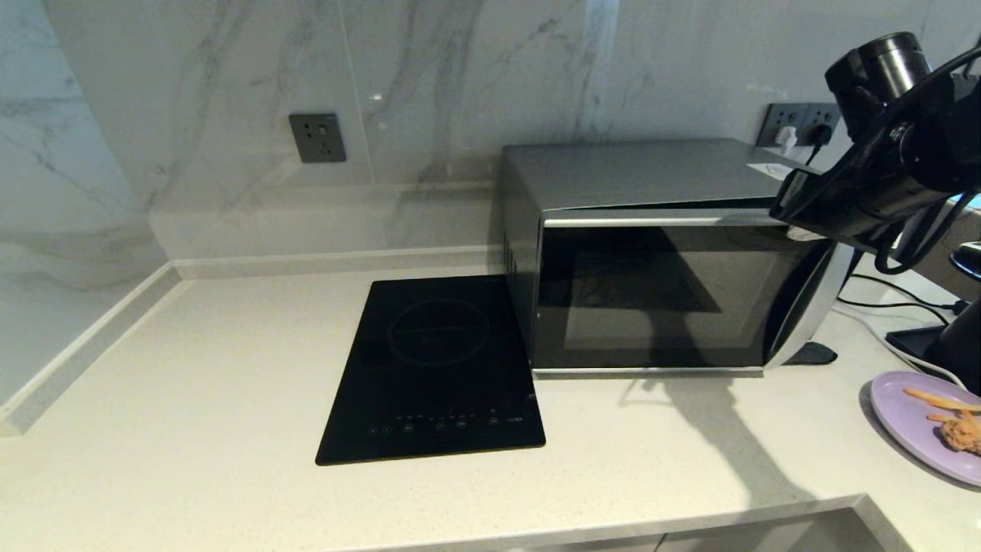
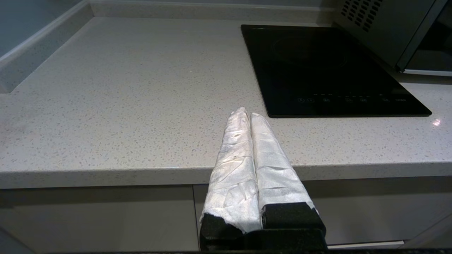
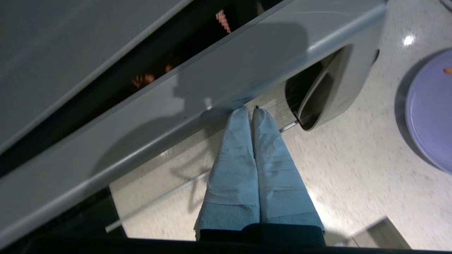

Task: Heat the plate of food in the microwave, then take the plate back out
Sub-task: Close the microwave oven

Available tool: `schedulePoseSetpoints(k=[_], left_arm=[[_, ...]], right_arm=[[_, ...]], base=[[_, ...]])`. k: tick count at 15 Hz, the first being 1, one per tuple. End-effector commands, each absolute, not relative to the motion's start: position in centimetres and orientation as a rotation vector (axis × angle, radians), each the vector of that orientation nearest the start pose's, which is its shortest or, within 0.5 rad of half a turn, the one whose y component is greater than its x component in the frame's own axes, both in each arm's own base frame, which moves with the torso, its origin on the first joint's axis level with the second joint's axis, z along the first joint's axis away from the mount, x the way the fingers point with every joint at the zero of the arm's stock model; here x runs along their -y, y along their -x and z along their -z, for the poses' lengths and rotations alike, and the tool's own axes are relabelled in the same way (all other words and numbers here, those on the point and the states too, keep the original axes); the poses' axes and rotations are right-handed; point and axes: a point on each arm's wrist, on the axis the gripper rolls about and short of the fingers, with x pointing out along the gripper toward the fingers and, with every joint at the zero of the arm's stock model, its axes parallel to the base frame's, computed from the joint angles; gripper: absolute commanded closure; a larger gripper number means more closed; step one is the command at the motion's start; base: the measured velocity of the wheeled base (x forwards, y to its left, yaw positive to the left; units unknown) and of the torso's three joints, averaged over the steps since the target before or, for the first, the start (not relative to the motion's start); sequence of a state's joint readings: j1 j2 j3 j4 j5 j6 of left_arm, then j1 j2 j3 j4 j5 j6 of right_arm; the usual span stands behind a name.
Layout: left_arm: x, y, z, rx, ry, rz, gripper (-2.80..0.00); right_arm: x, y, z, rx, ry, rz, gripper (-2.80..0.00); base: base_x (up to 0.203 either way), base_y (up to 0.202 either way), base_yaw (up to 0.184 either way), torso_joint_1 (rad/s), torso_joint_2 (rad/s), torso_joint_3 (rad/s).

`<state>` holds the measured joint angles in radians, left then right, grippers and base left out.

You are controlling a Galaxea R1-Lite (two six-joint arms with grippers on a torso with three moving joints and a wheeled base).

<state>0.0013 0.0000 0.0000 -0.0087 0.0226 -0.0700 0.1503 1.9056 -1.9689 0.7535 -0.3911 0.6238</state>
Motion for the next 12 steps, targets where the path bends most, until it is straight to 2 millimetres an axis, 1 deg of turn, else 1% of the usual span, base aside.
schedulePoseSetpoints(k=[1, 4, 7, 10, 12], left_arm=[[0.0, 2.3, -7.6, 0.009, 0.071, -0.024, 0.0], [0.0, 2.3, -7.6, 0.009, 0.072, -0.024, 0.0], [0.0, 2.3, -7.6, 0.009, 0.072, -0.024, 0.0], [0.0, 2.3, -7.6, 0.009, 0.072, -0.024, 0.0], [0.0, 2.3, -7.6, 0.009, 0.071, -0.024, 0.0]], right_arm=[[-3.9, -35.7, -30.1, -0.523, -0.433, 0.435, 0.0], [-3.6, -37.1, -29.9, -0.457, -0.451, 0.426, 0.0], [-3.6, -37.8, -29.6, -0.434, -0.463, 0.421, 0.0], [-3.4, -38.0, -29.7, -0.419, -0.476, 0.417, 0.0], [-3.4, -37.7, -29.8, -0.421, -0.479, 0.418, 0.0]], base=[[0.0, 0.0, 0.0, 0.0, 0.0, 0.0], [0.0, 0.0, 0.0, 0.0, 0.0, 0.0], [0.0, 0.0, 0.0, 0.0, 0.0, 0.0], [0.0, 0.0, 0.0, 0.0, 0.0, 0.0], [0.0, 0.0, 0.0, 0.0, 0.0, 0.0]])
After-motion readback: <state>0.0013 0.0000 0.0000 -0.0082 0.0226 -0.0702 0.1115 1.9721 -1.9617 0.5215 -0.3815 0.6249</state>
